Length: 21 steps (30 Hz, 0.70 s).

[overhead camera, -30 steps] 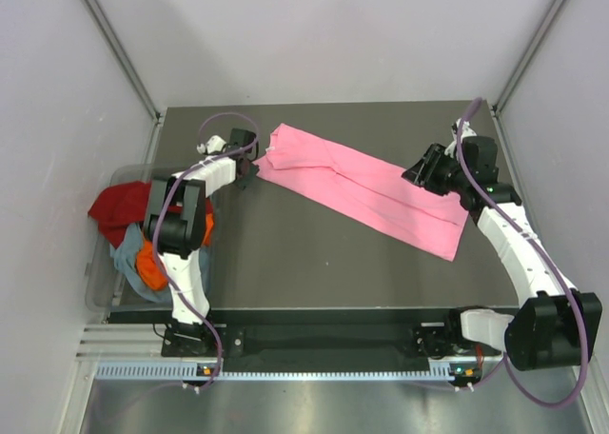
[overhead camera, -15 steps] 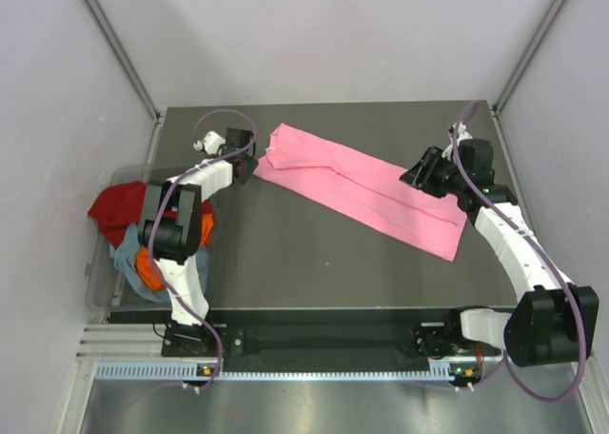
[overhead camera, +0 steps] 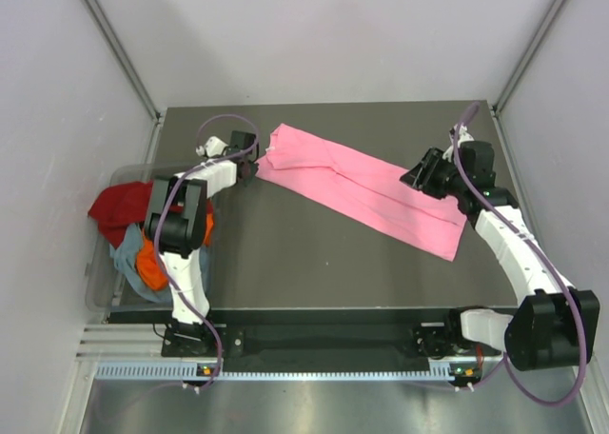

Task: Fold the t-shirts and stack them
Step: Fold the tshirt

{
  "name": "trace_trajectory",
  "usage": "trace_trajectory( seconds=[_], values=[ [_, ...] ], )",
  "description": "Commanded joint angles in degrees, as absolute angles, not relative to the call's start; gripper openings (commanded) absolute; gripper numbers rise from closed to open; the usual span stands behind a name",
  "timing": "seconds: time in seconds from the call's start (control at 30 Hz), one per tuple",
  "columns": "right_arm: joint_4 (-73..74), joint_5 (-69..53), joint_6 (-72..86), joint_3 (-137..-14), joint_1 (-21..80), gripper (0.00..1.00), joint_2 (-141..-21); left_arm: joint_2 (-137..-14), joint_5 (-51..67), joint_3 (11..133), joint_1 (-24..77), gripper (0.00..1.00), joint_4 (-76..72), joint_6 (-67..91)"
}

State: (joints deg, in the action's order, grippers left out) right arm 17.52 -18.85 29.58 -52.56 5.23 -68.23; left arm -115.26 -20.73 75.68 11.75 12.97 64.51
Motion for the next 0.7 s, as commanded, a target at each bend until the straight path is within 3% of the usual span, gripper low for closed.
trace_trajectory(
  seconds=[0.0, 0.17, 0.33, 0.67],
  values=[
    [14.7, -18.3, 29.4, -53.1, 5.6, 0.45, -66.3, -118.5, -22.7, 77.5, 11.9, 0.24, 15.0, 64.0],
    [14.9, -17.7, 29.4, -52.8, 5.6, 0.45, -66.0, -119.8, -22.9, 79.0, 11.9, 0.23, 15.7, 63.0],
    [14.3, -17.8, 29.2, -52.9, 5.6, 0.45, -67.2, -113.3, -23.4, 74.7, 12.0, 0.26, 13.8, 63.3],
    [13.0, -17.3, 29.4, -53.7, 5.6, 0.45, -69.9, -105.6, -21.0, 69.4, 12.2, 0.38, 4.1, 63.5]
  ],
)
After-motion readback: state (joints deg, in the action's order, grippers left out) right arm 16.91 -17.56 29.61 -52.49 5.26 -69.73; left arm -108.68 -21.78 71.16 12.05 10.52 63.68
